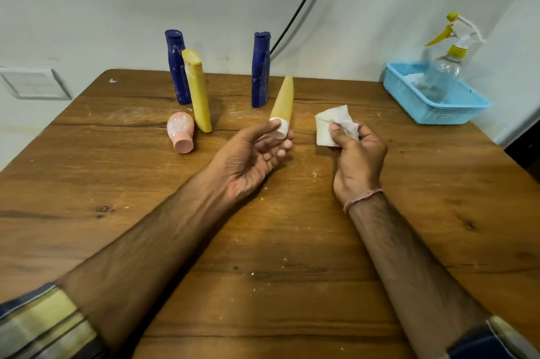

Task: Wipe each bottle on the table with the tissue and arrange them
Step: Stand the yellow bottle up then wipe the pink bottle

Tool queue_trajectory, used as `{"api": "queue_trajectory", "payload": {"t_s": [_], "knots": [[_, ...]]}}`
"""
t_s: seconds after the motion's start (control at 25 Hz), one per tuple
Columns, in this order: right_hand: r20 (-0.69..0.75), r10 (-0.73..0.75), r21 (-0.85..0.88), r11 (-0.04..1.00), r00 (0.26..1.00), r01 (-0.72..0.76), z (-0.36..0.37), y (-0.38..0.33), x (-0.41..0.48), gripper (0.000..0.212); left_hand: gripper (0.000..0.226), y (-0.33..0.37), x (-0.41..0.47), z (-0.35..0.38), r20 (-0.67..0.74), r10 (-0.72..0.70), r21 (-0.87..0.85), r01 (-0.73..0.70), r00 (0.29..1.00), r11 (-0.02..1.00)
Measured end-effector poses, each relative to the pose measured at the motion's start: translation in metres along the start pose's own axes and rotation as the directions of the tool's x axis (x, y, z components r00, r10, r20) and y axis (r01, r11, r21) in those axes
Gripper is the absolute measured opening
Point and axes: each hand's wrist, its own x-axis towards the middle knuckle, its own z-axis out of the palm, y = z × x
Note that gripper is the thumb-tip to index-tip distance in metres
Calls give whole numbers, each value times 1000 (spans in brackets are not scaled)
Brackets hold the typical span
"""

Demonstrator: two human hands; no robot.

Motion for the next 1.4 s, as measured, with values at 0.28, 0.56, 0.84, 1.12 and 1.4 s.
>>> {"api": "queue_trajectory", "payload": {"t_s": [0.28,0.56,0.84,1.12,1.4], "knots": [[-43,36,-8,999,998,-37,-1,11,7,17,31,-12,78,47,-66,353,559,-259,933,788],[-41,-51,-65,997,998,48,-4,15,8,21,16,-26,113,58,70,646,997,-44,760,-56],[-38,-62,-117,991,997,57,-5,15,9,27,29,-27,114,61,31,636,988,72,771,-136],[7,-66,-123,990,998,66,-4,14,4,21,54,-32,23,21,56,488,976,-151,871,158],[108,-90,-124,987,990,103,3,18,-9,15,56,30,-68,-90,-205,779,979,138,592,152]]}}
